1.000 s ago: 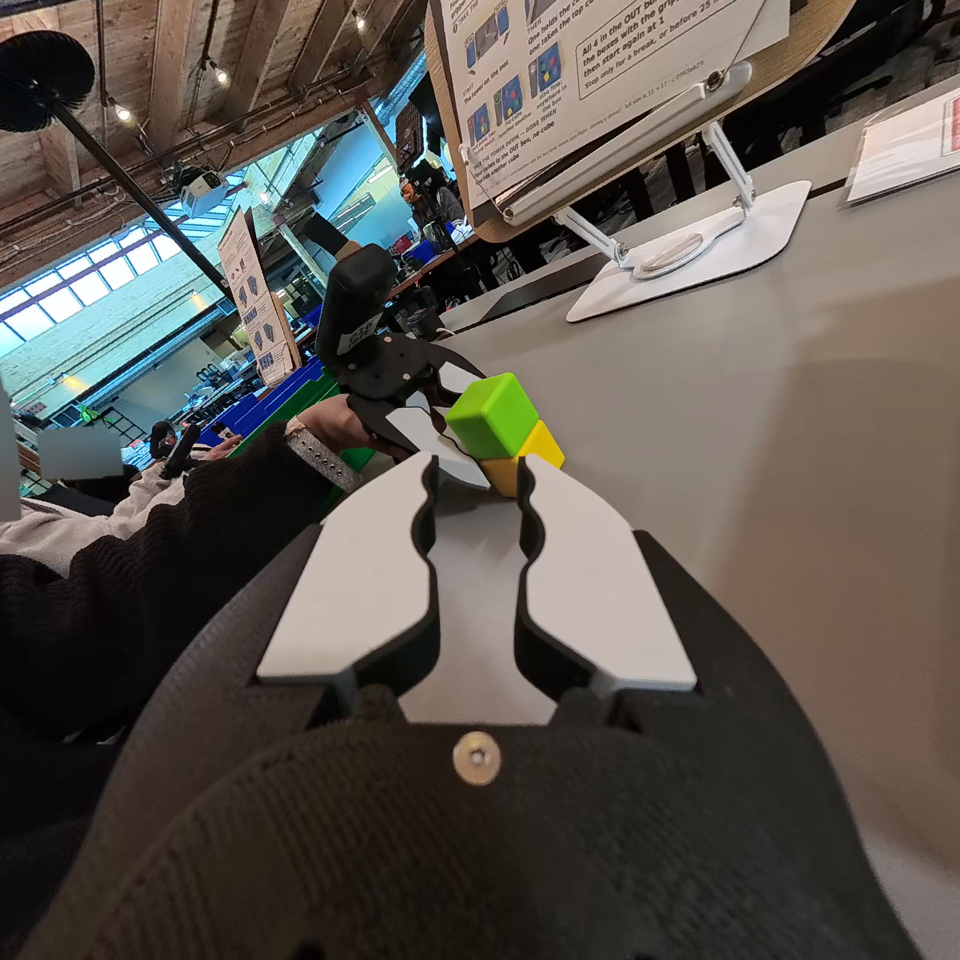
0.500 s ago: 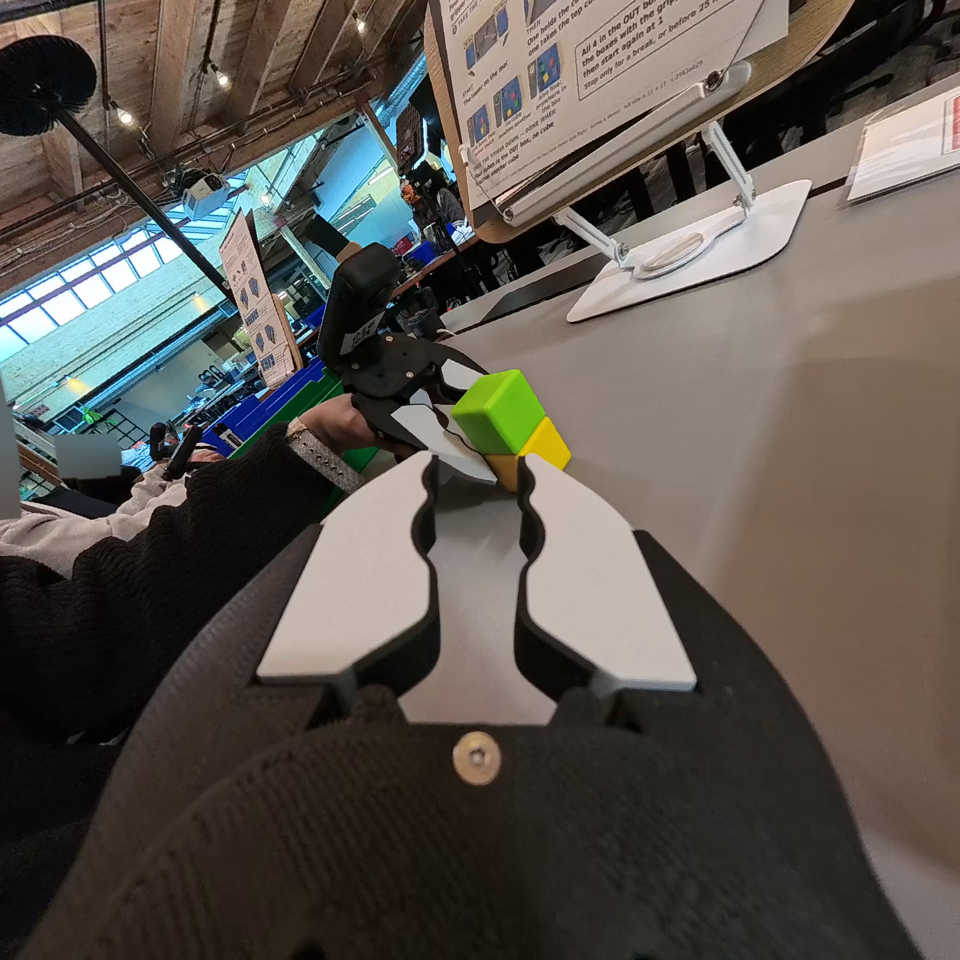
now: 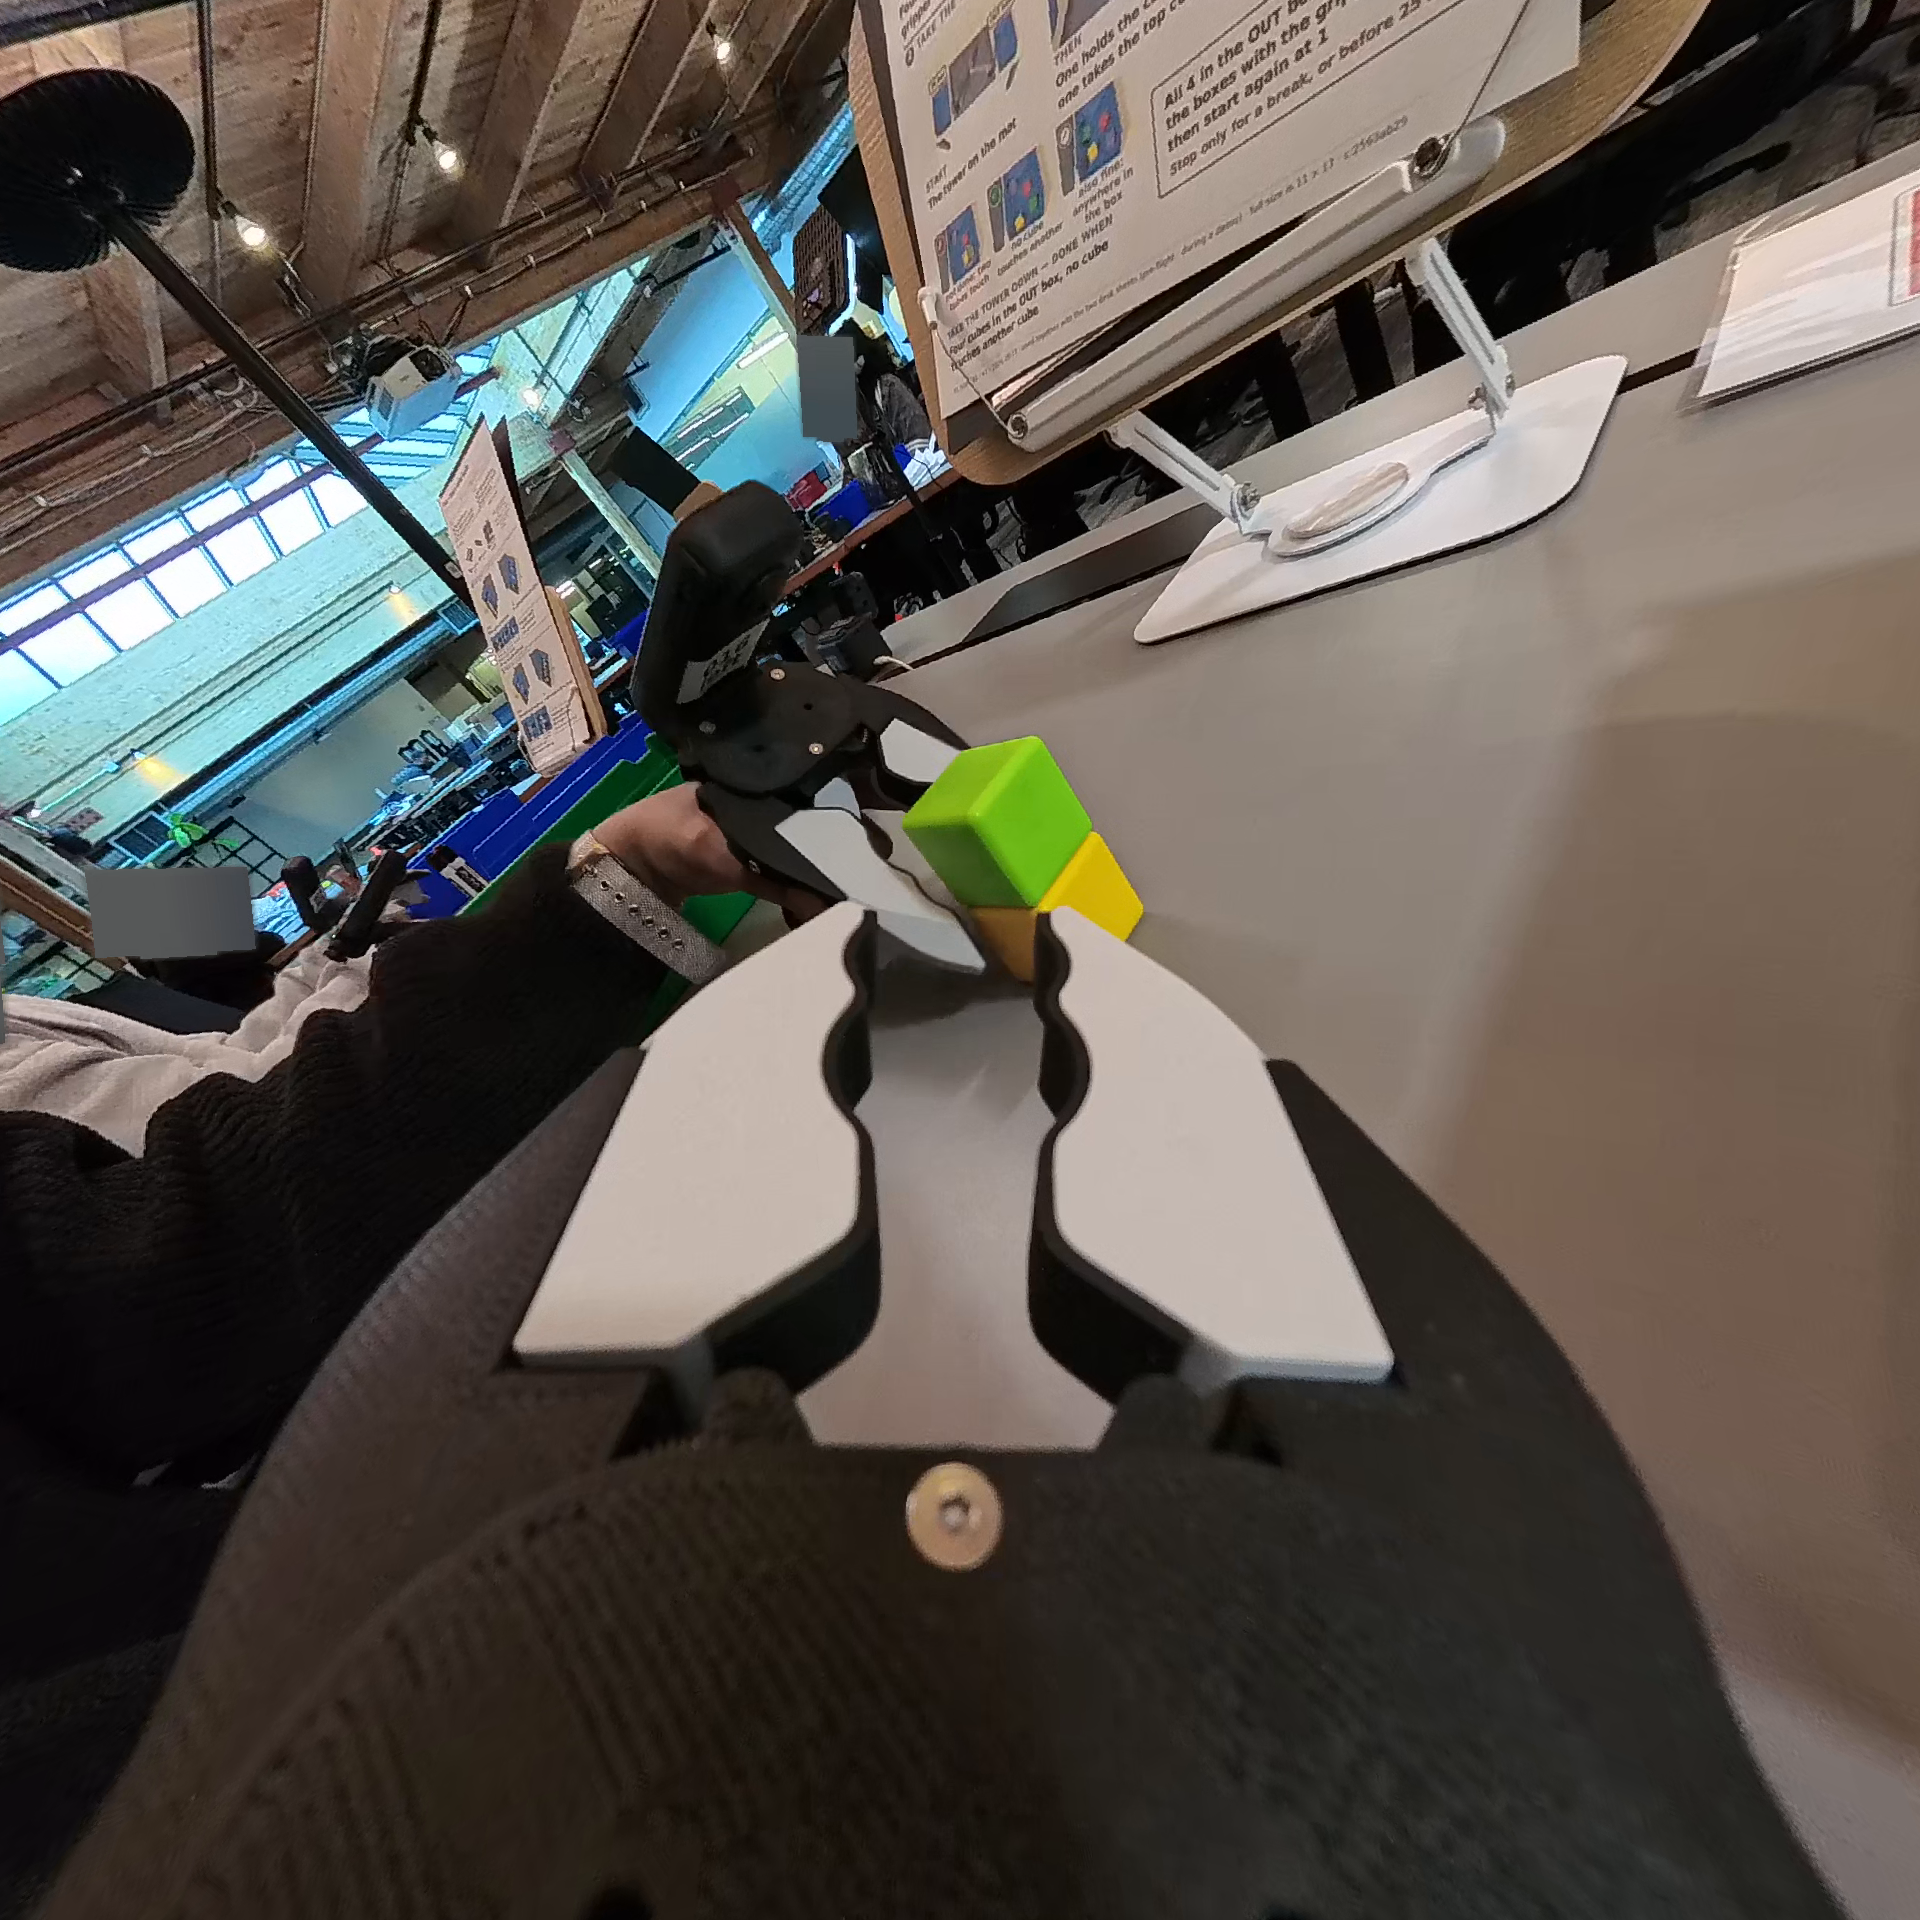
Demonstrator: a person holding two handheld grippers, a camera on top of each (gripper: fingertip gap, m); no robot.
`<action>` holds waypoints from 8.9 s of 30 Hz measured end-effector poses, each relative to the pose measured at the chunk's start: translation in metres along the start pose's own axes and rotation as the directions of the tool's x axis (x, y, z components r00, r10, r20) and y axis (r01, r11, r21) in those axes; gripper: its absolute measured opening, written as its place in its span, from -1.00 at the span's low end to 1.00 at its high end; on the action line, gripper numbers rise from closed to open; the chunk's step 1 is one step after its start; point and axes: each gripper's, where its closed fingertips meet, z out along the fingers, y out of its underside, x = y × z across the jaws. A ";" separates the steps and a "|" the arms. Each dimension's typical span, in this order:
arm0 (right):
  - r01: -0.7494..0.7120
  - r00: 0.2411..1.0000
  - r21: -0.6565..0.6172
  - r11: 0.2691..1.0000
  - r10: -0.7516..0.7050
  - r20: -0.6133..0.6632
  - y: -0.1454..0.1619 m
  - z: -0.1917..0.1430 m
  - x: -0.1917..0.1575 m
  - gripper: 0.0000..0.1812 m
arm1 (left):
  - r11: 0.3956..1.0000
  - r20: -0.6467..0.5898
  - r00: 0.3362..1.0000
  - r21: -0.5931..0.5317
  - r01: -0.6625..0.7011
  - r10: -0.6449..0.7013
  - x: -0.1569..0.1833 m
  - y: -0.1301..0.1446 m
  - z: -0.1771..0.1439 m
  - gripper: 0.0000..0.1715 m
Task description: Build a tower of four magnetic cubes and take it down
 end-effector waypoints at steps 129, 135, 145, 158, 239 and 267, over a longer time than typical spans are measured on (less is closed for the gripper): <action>-0.005 0.999 -0.037 0.999 0.006 0.031 0.008 0.014 -0.006 -0.68 | 0.805 0.045 0.994 0.591 0.057 -0.103 -0.003 -0.102 -0.077 -0.42; -0.003 0.998 -0.063 0.998 0.007 0.068 0.013 0.025 -0.012 -0.68 | 0.775 0.056 0.990 0.628 0.068 -0.132 -0.002 -0.093 -0.085 -0.42; -0.010 0.994 -0.100 0.995 0.021 0.108 0.022 0.038 -0.020 -0.68 | 0.772 0.041 0.987 0.629 0.096 -0.156 0.003 -0.088 -0.072 -0.42; -0.001 0.995 -0.097 0.995 0.011 0.100 0.020 0.037 -0.019 -0.68 | 0.779 0.022 0.988 0.618 0.105 -0.150 0.001 -0.085 -0.067 -0.42; -0.071 0.990 -0.102 0.992 0.082 0.111 0.022 0.041 -0.015 -0.68 | 0.383 0.624 -0.256 0.700 0.603 -0.739 -0.134 0.313 -0.317 -0.42; -0.073 0.990 -0.096 0.993 0.084 0.116 0.020 0.039 -0.017 -0.68 | 0.782 0.221 0.905 0.600 0.168 -0.364 -0.035 -0.081 -0.184 -0.42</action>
